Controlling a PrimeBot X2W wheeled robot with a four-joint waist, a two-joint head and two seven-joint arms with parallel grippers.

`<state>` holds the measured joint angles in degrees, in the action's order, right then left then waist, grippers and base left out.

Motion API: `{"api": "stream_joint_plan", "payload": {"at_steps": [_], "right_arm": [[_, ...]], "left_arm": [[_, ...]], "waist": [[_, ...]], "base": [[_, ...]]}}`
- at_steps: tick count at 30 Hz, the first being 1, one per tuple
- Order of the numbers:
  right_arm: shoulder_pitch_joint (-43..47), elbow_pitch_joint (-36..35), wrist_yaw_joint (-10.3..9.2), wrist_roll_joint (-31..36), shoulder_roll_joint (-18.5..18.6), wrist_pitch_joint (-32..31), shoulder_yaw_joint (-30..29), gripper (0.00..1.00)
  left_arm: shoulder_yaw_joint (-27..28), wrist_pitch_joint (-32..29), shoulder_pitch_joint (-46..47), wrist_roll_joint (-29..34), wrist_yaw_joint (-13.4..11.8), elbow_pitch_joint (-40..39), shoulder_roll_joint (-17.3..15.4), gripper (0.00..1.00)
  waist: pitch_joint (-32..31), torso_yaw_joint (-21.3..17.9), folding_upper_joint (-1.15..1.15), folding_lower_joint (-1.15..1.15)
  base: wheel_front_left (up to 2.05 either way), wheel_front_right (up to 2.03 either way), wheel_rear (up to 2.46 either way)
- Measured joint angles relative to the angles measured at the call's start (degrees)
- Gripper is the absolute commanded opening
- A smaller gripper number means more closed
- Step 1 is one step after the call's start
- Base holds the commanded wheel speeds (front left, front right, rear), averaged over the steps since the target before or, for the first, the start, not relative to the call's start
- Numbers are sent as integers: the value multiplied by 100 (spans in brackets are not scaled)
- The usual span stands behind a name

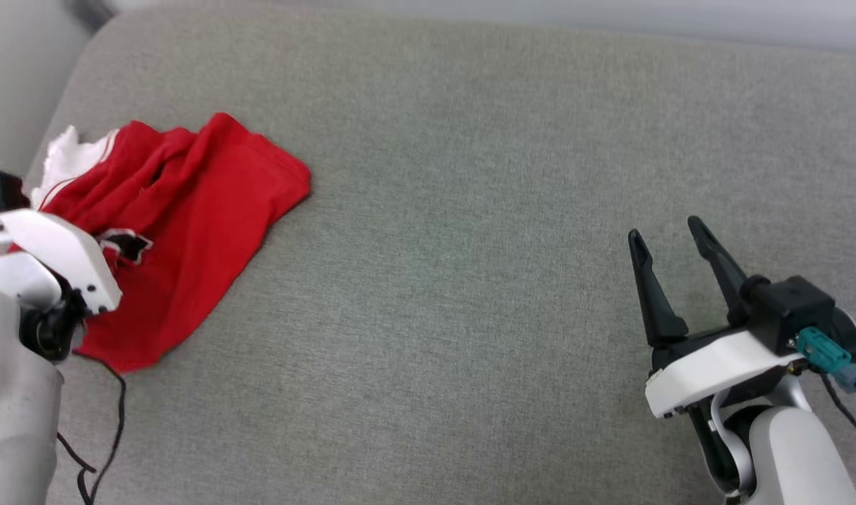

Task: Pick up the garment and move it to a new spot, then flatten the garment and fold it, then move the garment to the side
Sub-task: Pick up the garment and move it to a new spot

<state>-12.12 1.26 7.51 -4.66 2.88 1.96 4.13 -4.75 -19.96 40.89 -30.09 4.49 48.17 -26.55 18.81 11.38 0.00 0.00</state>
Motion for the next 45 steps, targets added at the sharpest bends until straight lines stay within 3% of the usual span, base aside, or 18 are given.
{"api": "stream_joint_plan", "payload": {"at_steps": [11,17,23,37,45], "right_arm": [[424,152,0,-269,1,99,-43,100],[642,190,0,-356,1,122,-100,100],[837,167,0,-382,2,96,-175,100],[1010,-91,-1,-392,3,-49,-406,100],[1015,-149,0,-441,3,-21,-464,100]], "left_arm": [[-230,1885,443,703,-402,-401,-136,0],[-391,2515,548,876,-457,-642,24,0],[-691,2660,561,932,-360,-923,394,0],[-1903,2575,259,801,134,-1660,1946,0],[-2580,2453,-953,604,203,-1859,2201,0]], "waist": [[-870,34,0,0],[-1260,-177,0,-1],[-1524,-614,0,-1],[-1665,-1756,0,-1],[-1343,-1990,0,-1]], "base": [[0,0,0],[0,0,0],[0,0,0],[0,0,0],[0,0,0]]}}
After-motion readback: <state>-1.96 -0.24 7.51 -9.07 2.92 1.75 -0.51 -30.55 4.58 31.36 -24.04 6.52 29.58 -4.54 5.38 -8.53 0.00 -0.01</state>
